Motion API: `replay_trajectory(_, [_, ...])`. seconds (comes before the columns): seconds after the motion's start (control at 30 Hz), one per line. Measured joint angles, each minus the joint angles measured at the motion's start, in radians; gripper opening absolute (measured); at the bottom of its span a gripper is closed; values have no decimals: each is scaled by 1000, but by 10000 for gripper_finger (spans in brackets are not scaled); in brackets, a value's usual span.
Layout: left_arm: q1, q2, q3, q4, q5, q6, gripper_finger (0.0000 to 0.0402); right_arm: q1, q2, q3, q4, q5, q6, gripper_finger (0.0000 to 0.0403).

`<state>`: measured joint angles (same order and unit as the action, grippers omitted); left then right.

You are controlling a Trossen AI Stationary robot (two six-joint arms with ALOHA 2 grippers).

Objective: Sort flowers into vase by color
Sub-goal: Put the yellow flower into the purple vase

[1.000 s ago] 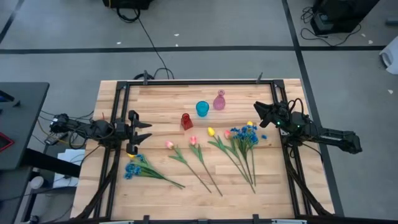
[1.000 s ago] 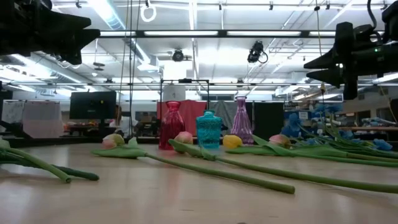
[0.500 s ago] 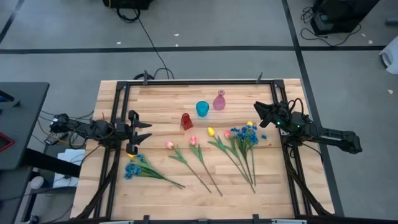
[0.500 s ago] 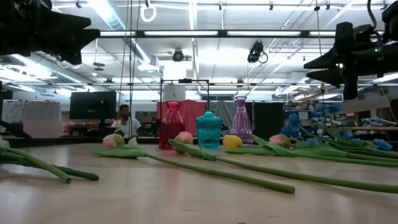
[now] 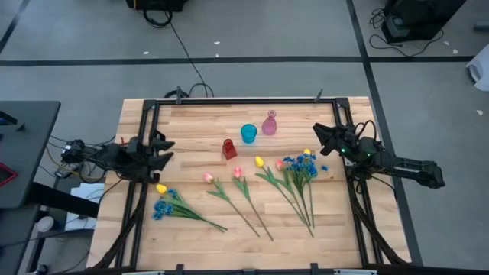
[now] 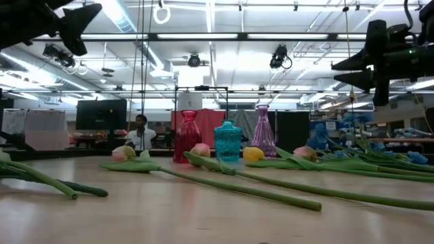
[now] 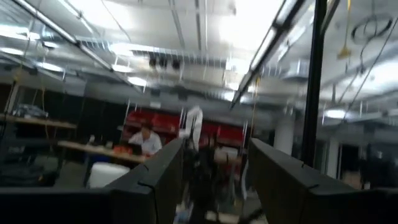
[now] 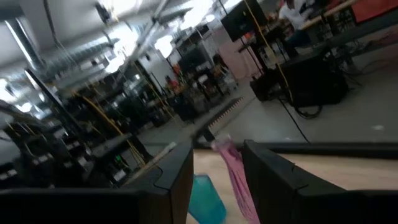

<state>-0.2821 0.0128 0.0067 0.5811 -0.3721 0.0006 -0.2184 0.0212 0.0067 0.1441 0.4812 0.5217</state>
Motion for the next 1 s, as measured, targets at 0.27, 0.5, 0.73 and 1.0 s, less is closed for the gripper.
replay_trajectory(0.27, [0, 0, 0, 55, -14, 0, 188, 0, 0, 0, 109, -10, 7, 150])
replay_trajectory(0.5, [0, 0, 0, 54, -18, 15, 188, -5, 22, 49, 47, -332, -31, 149])
replay_trajectory(0.73, [0, 0, 0, 73, -36, 74, 188, 89, 377, 261, -146, -405, -45, 130])
replay_trajectory(1.0, [1, 0, 0, 94, 160, 43, 188, 221, 866, 523, -374, -399, -46, 126])
